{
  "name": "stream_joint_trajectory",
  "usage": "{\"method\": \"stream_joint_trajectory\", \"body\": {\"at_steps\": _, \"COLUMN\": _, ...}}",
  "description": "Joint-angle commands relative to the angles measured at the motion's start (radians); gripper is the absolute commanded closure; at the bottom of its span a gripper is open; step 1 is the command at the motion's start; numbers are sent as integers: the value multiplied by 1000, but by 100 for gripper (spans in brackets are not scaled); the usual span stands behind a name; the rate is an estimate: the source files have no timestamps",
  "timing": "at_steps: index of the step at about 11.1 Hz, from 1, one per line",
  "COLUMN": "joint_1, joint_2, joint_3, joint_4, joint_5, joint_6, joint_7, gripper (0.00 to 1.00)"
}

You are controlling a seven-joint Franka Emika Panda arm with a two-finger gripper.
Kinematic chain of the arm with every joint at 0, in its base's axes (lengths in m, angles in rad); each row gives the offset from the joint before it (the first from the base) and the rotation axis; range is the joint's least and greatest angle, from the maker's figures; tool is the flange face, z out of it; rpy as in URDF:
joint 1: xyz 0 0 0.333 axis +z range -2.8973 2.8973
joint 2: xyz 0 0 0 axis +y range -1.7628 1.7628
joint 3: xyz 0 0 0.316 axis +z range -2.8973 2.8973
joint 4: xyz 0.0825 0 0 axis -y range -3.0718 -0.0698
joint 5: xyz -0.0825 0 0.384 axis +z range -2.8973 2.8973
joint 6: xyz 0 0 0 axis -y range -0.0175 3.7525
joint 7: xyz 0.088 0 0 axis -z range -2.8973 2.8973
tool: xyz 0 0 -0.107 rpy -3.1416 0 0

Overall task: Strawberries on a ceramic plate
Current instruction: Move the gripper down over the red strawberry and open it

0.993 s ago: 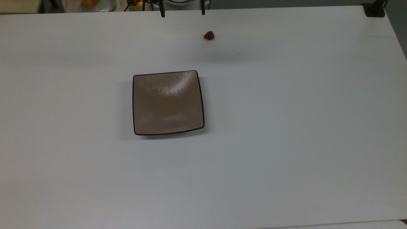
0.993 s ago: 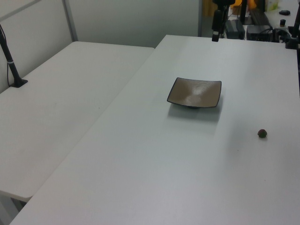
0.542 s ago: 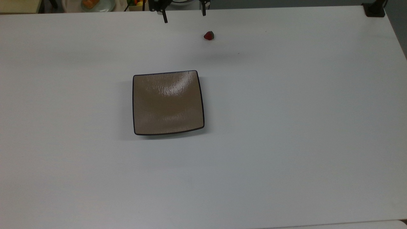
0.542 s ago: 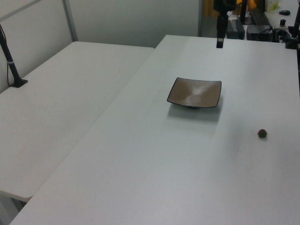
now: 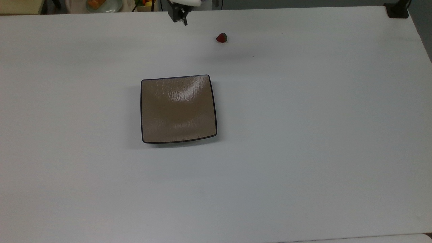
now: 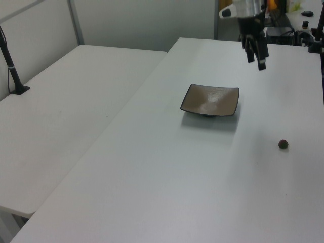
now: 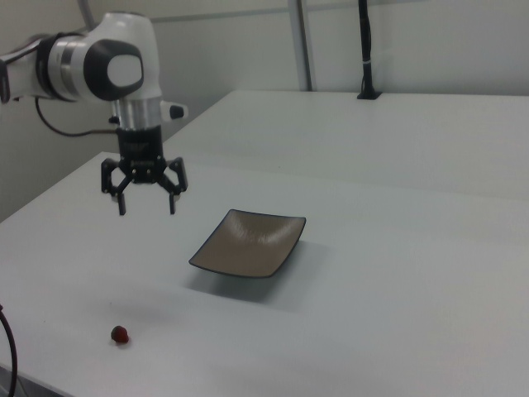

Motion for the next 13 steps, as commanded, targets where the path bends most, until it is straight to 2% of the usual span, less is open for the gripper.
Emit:
{"method": "stream_joint_trajectory", "body": {"at_steps": 1, "joint_1": 21, "joint_2": -23, "joint_3": 50, "joint_4": -124, "joint_5": -36, "joint_6": -7, "joint_7": -22, "gripper": 0}}
{"method": "stream_joint_trajectory", "body": {"at_steps": 3, "joint_1": 21, "joint_2": -21, "joint_3": 111, "joint_4": -216, "joint_5": -68, "joint_6": 12, "joint_7": -8, "gripper": 0}}
{"method": "stream_joint_trajectory", "body": {"at_steps": 4, "joint_1": 21, "joint_2": -20, "joint_3": 131, "joint_4": -251, "joint_5": -91, "joint_6": 18, "joint_7": -5, "gripper": 0}}
{"method": "stream_joint_trajectory", "body": {"at_steps": 6, "joint_1": 21, "joint_2": -20, "joint_3": 162, "joint_4": -339, "joint_5": -94, "joint_6": 83, "joint_7": -3, "gripper": 0}}
{"method": "stream_joint_trajectory", "body": {"at_steps": 9, "joint_1": 23, "joint_2": 1, "joint_3": 223, "joint_4": -443, "joint_5": -143, "joint_6": 197, "joint_7": 84, "gripper": 0}}
{"method": "stream_joint_trajectory", "body": {"at_steps": 13, "joint_1": 44, "joint_2": 35, "joint_3": 233, "joint_4": -517, "joint_5": -177, "joint_6": 310, "joint_7": 123, "gripper": 0}}
